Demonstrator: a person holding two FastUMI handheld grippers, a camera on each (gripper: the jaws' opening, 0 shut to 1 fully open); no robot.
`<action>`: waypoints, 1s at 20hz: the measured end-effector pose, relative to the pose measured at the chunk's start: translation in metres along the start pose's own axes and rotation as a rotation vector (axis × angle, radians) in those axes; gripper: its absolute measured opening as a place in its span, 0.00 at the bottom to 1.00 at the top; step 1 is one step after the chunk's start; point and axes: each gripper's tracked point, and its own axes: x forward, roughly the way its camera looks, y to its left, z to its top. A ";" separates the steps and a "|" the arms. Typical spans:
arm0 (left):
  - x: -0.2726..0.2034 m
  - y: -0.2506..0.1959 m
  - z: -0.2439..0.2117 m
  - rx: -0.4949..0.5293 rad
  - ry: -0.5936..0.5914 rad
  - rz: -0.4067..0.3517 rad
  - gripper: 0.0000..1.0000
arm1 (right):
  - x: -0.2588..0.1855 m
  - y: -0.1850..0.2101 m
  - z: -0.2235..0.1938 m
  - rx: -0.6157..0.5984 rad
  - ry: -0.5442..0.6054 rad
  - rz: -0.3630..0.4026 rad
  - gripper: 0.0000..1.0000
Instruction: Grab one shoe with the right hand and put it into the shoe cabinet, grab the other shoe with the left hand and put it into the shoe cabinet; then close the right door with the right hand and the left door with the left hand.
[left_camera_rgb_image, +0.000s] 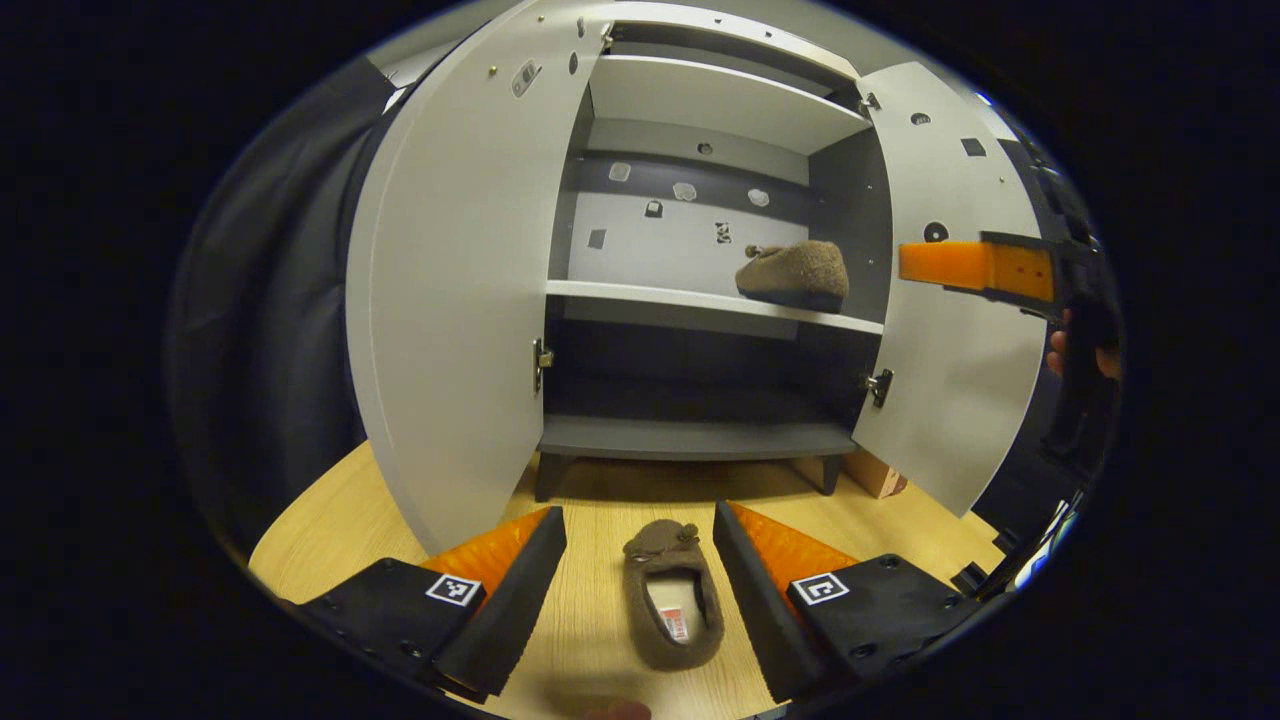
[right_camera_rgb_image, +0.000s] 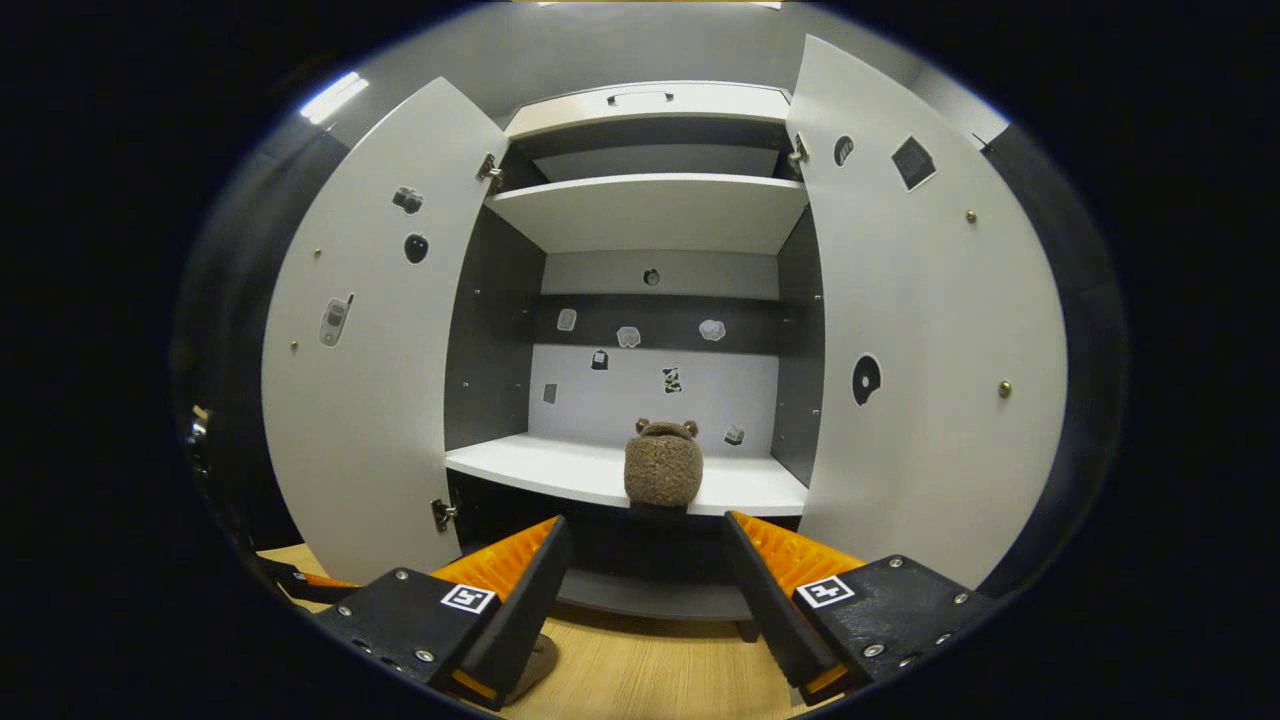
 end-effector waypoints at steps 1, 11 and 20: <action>0.003 -0.001 -0.010 0.005 0.022 -0.005 0.97 | -0.011 -0.002 -0.003 0.006 -0.010 -0.004 0.94; 0.070 0.016 -0.122 -0.022 0.306 0.010 0.98 | -0.070 -0.020 -0.004 -0.011 -0.049 -0.041 0.94; 0.141 0.028 -0.144 0.040 0.298 0.045 0.98 | -0.101 -0.056 0.013 0.081 -0.046 -0.121 0.94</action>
